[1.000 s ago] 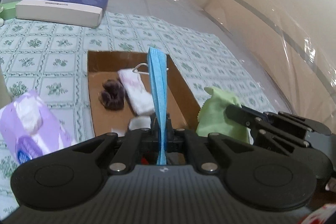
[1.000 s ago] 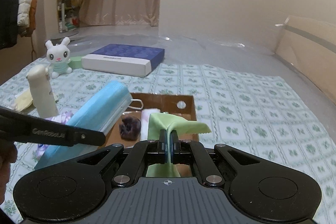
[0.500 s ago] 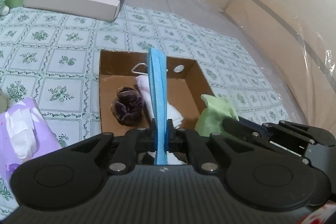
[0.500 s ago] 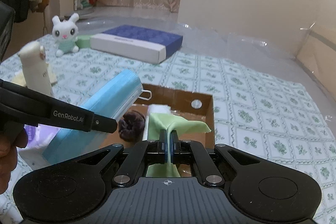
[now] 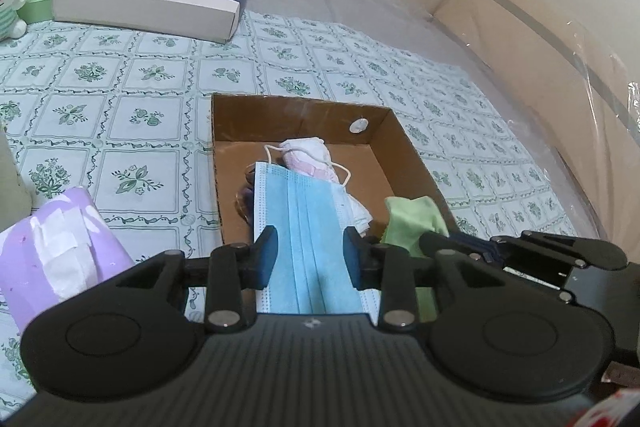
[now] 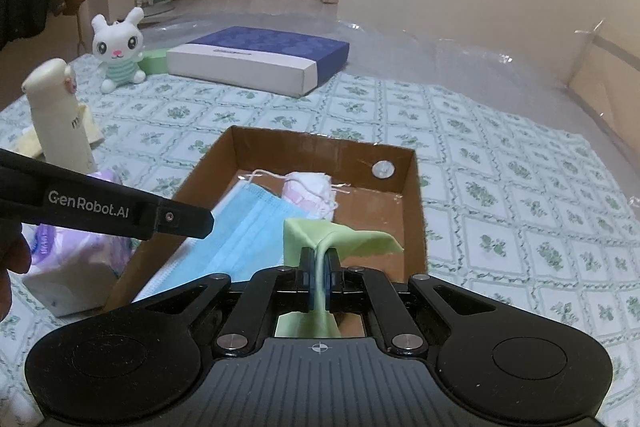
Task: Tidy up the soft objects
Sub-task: 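Open both tools to drop the mask and green cloth into the box, then move both open tools back toward the yellow towel on the bed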
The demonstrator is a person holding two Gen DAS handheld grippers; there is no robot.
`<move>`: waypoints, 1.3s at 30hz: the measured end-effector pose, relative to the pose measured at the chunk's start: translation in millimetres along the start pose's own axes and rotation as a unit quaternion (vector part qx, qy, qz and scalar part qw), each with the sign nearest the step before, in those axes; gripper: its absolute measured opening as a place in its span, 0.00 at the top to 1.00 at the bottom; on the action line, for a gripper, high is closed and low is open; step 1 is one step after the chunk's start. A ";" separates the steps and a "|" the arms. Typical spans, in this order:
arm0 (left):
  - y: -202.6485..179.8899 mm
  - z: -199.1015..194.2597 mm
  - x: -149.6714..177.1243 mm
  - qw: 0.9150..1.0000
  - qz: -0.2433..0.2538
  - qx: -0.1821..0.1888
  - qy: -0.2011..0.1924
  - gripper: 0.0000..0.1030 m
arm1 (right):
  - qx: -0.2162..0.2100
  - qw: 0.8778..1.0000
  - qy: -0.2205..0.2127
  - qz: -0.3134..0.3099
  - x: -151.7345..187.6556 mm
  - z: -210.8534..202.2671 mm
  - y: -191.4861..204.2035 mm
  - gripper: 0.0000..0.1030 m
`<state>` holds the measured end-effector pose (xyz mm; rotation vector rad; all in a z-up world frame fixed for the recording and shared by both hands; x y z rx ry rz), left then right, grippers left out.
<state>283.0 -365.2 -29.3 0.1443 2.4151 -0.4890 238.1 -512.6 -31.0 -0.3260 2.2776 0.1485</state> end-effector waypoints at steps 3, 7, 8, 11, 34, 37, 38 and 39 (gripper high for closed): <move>-0.8 -7.0 0.2 1.000 0.003 0.002 -0.002 0.69 | -0.010 1.000 0.006 0.009 0.2 -0.1 -0.1 0.97; -0.5 -19.1 2.6 1.000 0.010 0.003 -0.007 0.68 | -0.001 1.000 0.005 0.020 2.2 -7.5 -0.8 0.69; 0.2 -21.8 3.0 1.000 0.010 0.002 -0.008 0.68 | -0.001 1.000 0.001 0.026 3.1 -11.3 -1.6 0.46; 3.3 -31.9 7.2 1.000 0.013 0.002 -0.009 0.68 | -0.003 0.999 -0.016 0.046 5.3 -24.5 -4.4 0.38; 64.6 -152.5 97.7 0.994 0.104 0.008 -0.015 0.59 | -0.002 0.994 -0.041 0.106 43.6 -121.0 99.1 0.37; 84.5 -166.9 111.9 0.994 0.104 0.012 -0.011 0.55 | -0.007 0.993 -0.039 0.109 51.1 -123.5 123.2 0.37; 92.3 -171.9 115.7 0.994 0.106 0.012 -0.012 0.54 | -0.011 0.993 -0.038 0.112 53.7 -123.9 131.2 0.37; 100.2 -176.9 119.1 0.994 0.108 0.010 -0.014 0.53 | -0.015 0.993 -0.036 0.114 56.1 -123.9 138.2 0.37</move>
Point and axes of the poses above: each gripper's, at about its wrist camera, not at the fingertips, and z roughly the way its jaws point, y to its left, x to its underside, the point moved 4 cm from there along z, roughly the way its jaws point, and after that the axes turned 4 degrees about -x, right-handed, at the moved point
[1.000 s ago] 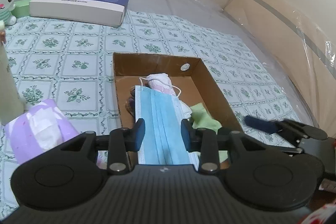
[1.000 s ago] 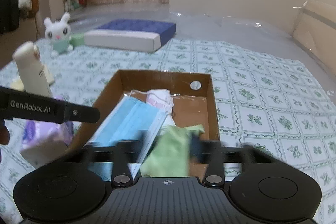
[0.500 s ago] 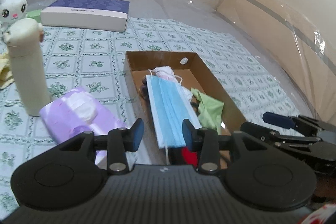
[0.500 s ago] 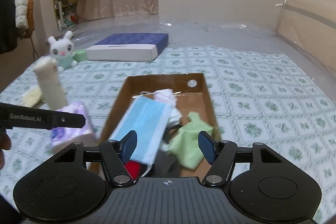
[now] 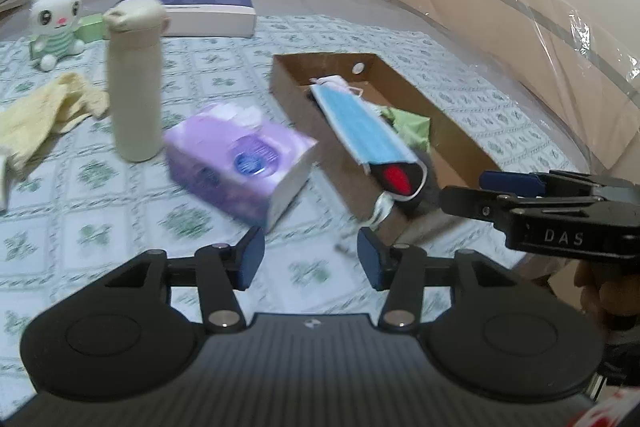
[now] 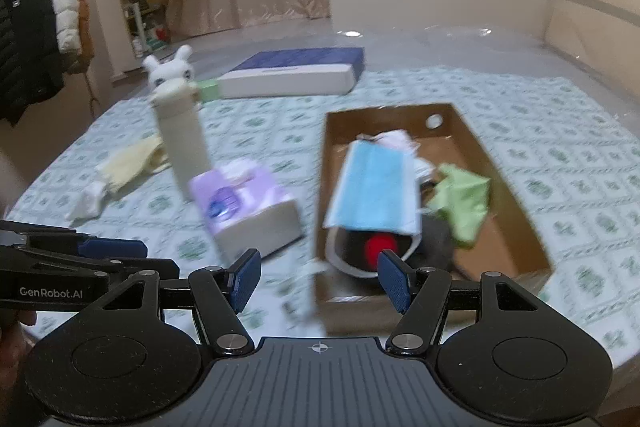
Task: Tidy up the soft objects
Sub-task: 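Move both open tools back toward the yellow towel on the bed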
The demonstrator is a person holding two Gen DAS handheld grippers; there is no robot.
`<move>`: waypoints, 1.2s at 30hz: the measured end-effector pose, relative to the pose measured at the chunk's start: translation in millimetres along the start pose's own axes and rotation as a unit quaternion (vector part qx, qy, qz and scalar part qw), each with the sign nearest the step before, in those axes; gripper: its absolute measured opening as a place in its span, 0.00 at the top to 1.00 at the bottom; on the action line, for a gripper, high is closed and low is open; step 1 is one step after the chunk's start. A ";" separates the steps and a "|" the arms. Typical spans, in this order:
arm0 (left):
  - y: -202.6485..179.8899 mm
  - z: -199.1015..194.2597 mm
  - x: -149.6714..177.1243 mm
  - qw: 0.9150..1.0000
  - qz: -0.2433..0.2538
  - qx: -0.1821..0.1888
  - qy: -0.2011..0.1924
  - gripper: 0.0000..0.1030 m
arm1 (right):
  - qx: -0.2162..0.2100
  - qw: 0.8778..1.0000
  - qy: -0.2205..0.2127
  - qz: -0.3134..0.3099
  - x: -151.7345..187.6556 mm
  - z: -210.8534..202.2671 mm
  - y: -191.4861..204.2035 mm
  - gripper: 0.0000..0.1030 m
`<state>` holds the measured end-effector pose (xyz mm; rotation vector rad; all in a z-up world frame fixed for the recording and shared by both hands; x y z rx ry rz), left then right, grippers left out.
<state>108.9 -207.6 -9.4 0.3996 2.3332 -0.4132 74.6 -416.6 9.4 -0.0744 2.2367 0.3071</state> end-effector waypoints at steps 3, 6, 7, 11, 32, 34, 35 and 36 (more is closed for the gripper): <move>22.5 -14.8 10.6 1.000 0.005 -0.006 -0.004 0.48 | -0.011 1.000 0.006 0.001 9.1 1.6 21.9 0.37; 50.4 -31.6 18.0 1.000 0.001 -0.017 -0.013 0.47 | -0.023 1.000 0.013 -0.002 15.9 6.3 46.4 0.37; 60.3 -36.7 19.5 1.000 0.000 -0.022 -0.016 0.47 | -0.028 0.999 0.015 -0.002 17.2 8.6 53.5 0.37; 101.2 -52.7 22.3 0.999 -0.003 -0.042 -0.024 0.42 | -0.050 0.998 0.020 -0.013 17.0 20.9 87.7 0.37; 309.9 -58.0 -22.0 0.992 0.026 -0.121 -0.031 0.38 | -0.156 0.972 0.029 -0.174 -59.9 154.9 265.3 0.37; 322.2 -53.0 -29.8 0.993 0.029 -0.114 -0.032 0.38 | -0.172 0.966 0.035 -0.192 -73.9 168.8 279.6 0.37; 328.5 -50.1 -34.5 0.993 0.031 -0.108 -0.032 0.38 | -0.180 0.963 0.039 -0.198 -81.3 176.3 286.1 0.37; 333.6 -47.8 -38.2 0.994 0.032 -0.103 -0.033 0.38 | -0.186 0.961 0.044 -0.201 -88.4 183.3 290.5 0.36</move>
Point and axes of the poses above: each gripper's, at about its wrist camera, not at the fingertips, and z roughly the way its jaws point, y to its left, x to its underside, the point moved 4 cm from there along z, roughly the way its jaws point, and after that the axes turned 4 degrees about -x, right-handed, at the moved point
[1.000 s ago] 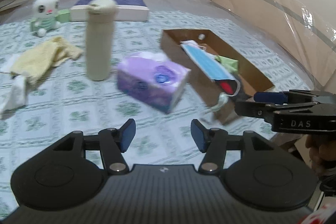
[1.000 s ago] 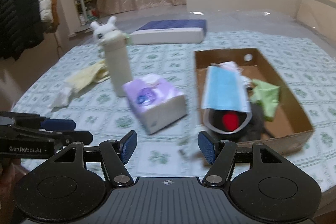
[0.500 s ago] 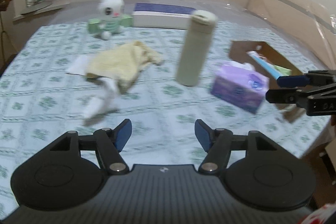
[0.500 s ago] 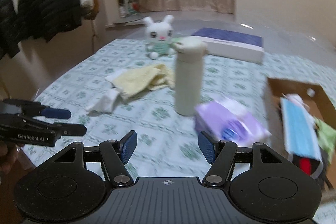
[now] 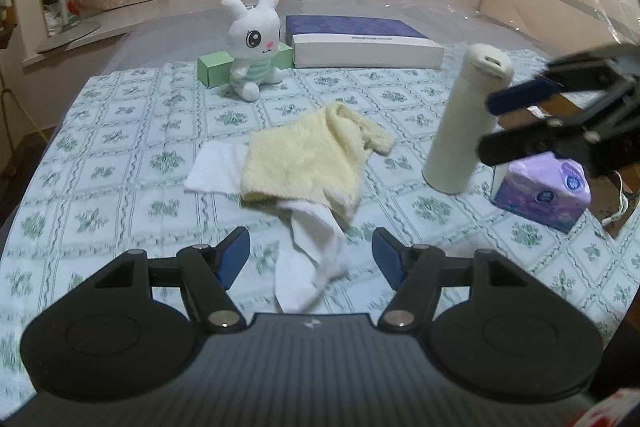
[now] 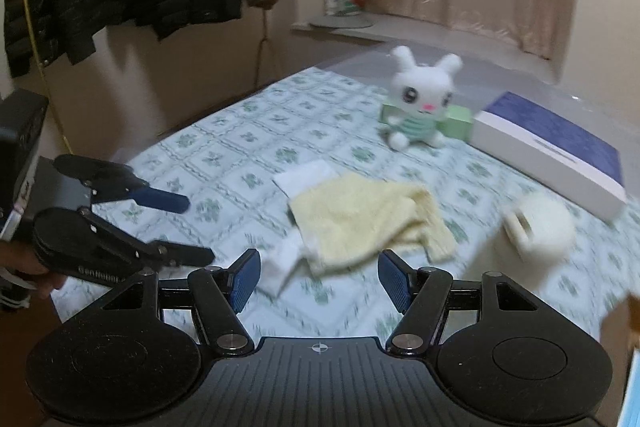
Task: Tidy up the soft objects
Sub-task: 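Move both open tools back toward the yellow towel on the bed, then grasp the yellow towel with the right tool while the left tool grasps the white sock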
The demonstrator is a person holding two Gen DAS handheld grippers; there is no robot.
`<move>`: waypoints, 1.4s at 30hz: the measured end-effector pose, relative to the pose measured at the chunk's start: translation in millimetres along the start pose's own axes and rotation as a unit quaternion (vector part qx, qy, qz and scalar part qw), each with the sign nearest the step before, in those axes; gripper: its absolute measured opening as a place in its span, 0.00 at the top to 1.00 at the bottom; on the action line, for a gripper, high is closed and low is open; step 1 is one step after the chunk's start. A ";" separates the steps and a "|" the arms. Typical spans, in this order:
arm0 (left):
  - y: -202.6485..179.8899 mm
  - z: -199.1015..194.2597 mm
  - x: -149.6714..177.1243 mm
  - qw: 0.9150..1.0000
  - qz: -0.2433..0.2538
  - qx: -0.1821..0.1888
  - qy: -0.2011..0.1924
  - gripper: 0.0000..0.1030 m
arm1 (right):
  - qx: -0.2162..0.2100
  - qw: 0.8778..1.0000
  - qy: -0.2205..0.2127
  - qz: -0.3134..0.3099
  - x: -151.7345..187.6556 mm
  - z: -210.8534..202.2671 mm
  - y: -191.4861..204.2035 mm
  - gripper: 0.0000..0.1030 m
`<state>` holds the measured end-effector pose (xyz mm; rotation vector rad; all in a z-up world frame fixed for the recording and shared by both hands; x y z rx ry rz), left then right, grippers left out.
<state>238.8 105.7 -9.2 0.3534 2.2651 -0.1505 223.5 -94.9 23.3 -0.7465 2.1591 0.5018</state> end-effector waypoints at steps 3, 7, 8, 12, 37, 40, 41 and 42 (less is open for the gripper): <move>13.8 12.6 -9.6 1.000 0.005 0.008 -0.003 0.37 | -0.016 1.000 0.020 -0.012 -26.5 24.0 -4.9 0.35; 31.3 34.2 -20.7 1.000 0.020 0.016 0.001 0.36 | -0.019 0.998 0.048 -0.030 -54.1 53.4 -13.2 0.31; 35.3 40.5 -22.8 1.000 0.025 0.018 0.004 0.34 | -0.017 0.998 0.053 -0.030 -60.2 61.8 -16.4 0.29; 50.5 67.2 -30.3 0.999 0.048 0.022 0.011 0.32 | 0.005 0.998 0.068 0.000 -78.5 95.3 -31.5 0.25; 86.2 136.3 -18.6 0.996 0.067 0.060 0.022 0.30 | 0.079 0.981 0.156 0.078 -49.3 238.4 -88.0 0.92; 75.2 137.5 -23.4 0.994 0.079 0.073 0.016 0.25 | 0.086 0.984 0.131 0.080 -62.5 223.1 -90.0 0.93; 71.6 138.2 -25.3 0.993 0.084 0.077 0.014 0.20 | 0.093 0.986 0.117 0.079 -68.2 216.2 -90.5 0.93; 67.3 139.0 -27.7 0.993 0.089 0.083 0.011 0.20 | 0.101 0.986 0.104 0.077 -73.9 211.5 -90.9 0.93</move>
Point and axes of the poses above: each gripper's, at about its wrist camera, not at the fingertips, and z roughly the way its jaws point, y to its left, x to its underside, the point moved 4 cm from there along z, roughly the way its jaws point, and after that the axes turned 4 degrees about -x, right-handed, at the moved point
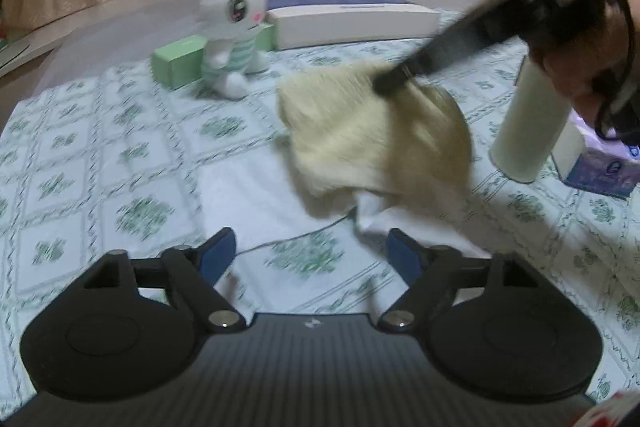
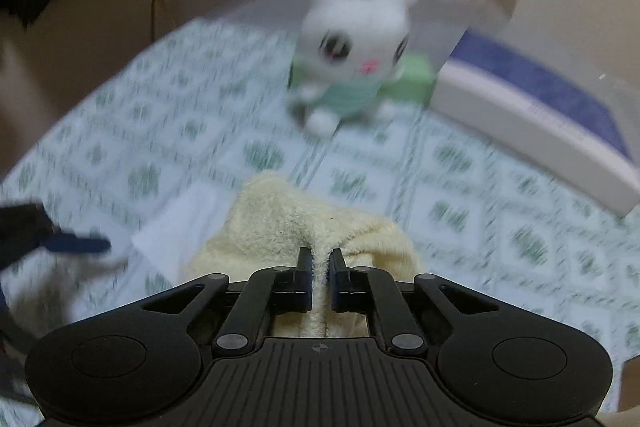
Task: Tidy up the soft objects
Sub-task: 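Grasp the yellow towel with the right tool while the left tool grasps the white sock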
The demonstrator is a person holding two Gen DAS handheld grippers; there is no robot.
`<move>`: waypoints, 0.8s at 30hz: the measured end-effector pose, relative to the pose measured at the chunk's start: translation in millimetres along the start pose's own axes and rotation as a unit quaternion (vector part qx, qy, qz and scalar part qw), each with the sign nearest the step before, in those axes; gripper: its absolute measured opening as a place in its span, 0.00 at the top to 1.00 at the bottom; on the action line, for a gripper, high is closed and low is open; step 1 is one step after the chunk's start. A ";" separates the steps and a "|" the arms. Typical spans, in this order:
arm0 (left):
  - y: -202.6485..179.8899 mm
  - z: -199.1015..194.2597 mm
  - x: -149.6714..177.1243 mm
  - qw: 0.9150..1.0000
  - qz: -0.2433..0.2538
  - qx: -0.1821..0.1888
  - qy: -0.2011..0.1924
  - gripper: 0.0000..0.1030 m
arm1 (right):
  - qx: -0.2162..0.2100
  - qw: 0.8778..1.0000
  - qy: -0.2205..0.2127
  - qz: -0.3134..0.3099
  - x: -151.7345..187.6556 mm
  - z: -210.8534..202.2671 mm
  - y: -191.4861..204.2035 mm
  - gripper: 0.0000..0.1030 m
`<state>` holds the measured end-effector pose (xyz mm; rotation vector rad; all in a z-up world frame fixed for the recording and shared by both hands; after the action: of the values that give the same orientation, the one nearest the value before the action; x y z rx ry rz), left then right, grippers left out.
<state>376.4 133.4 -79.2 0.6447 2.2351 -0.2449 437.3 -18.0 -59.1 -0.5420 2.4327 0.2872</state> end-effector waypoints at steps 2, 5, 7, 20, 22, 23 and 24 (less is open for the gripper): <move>-5.9 2.9 -5.7 1.000 0.004 0.011 -0.005 0.18 | 0.009 0.999 -0.030 0.007 -9.0 -14.6 -3.7 0.93; -15.6 8.6 -11.9 0.999 0.019 0.025 -0.012 0.15 | 0.004 0.998 -0.063 0.023 -19.7 -32.4 -8.2 0.93; -22.4 16.3 -14.2 0.999 0.034 0.038 -0.008 0.14 | 0.000 0.997 -0.076 0.030 -24.5 -40.6 -11.8 0.93; -26.7 80.8 -15.5 0.989 0.141 0.040 0.034 0.14 | 0.003 0.997 -0.069 0.042 -22.6 -28.6 -25.0 0.93; -22.8 82.4 -16.2 0.988 0.141 0.047 0.036 0.19 | 0.002 0.997 -0.067 0.044 -19.3 -24.4 -25.9 0.93; -21.2 83.5 -16.6 0.989 0.135 0.054 0.040 0.25 | 0.001 0.997 -0.066 0.045 -18.5 -22.5 -25.8 0.93; -19.5 84.7 -17.0 0.989 0.128 0.061 0.044 0.28 | 0.001 0.997 -0.065 0.045 -17.9 -20.8 -26.0 0.93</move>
<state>430.0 79.3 -124.5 1.0167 2.2048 -0.2284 450.9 -42.4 -33.7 -0.4012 2.3331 0.3470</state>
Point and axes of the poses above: each gripper's, at about its wrist camera, not at the fingertips, and z roughly the way its jaws point, y to its left, x to its underside, the point moved 4 cm from there along z, roughly the way its jaws point, and after that the axes turned 4 degrees about -x, right-handed, at the moved point
